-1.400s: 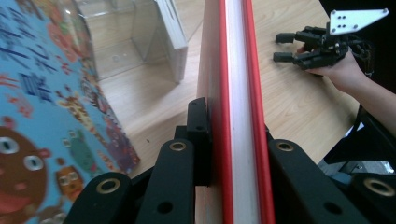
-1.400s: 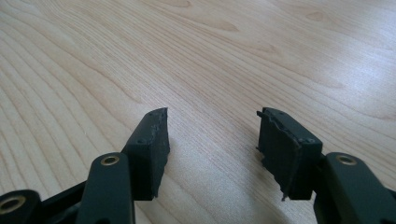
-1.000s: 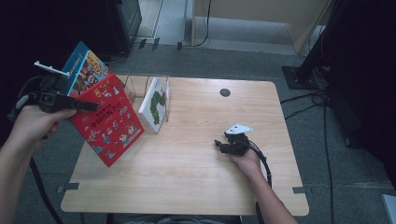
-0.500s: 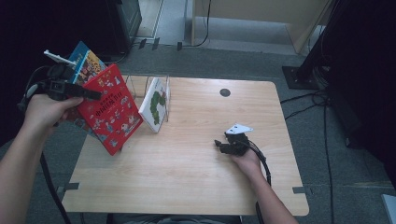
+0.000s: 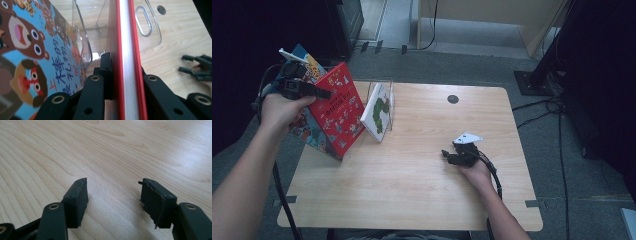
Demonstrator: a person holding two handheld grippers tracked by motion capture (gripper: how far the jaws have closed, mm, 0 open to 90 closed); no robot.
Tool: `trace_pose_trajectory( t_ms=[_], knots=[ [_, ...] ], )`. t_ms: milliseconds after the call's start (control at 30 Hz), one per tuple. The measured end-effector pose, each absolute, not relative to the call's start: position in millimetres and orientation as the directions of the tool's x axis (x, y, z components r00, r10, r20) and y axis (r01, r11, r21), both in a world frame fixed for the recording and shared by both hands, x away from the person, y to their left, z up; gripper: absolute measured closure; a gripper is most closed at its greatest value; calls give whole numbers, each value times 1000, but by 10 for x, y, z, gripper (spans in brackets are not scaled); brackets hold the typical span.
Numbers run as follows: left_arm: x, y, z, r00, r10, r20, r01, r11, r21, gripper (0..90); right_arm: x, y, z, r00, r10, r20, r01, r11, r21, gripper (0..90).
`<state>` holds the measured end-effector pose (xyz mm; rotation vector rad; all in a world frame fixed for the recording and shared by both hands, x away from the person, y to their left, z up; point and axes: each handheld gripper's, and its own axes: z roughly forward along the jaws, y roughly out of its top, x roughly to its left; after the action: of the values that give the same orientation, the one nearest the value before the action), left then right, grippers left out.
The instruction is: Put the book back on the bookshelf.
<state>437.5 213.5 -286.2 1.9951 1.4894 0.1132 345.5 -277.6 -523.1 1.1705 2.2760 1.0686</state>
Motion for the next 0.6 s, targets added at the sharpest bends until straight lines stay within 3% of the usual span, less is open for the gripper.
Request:
trace_pose_trajectory(
  t_ms=[333, 400, 600],
  knots=[
    [4492, 2077, -2991, 359, 890, -281, 825, -162, 541, 793, 3446, -2767, -5231, -591, 807, 10, 524, 375, 765, 385],
    [4500, 2084, -2985, 371, 878, -301, 837, -176, 518, 779, 3440, -2761, -5230, -589, 808, 0, 520, 379, 766, 385],
    [4515, 1997, -2936, 410, 877, -252, 852, -270, 449, 757, 3426, -2748, -5230, -588, 809, -14, 511, 385, 769, 387]
  ],
)
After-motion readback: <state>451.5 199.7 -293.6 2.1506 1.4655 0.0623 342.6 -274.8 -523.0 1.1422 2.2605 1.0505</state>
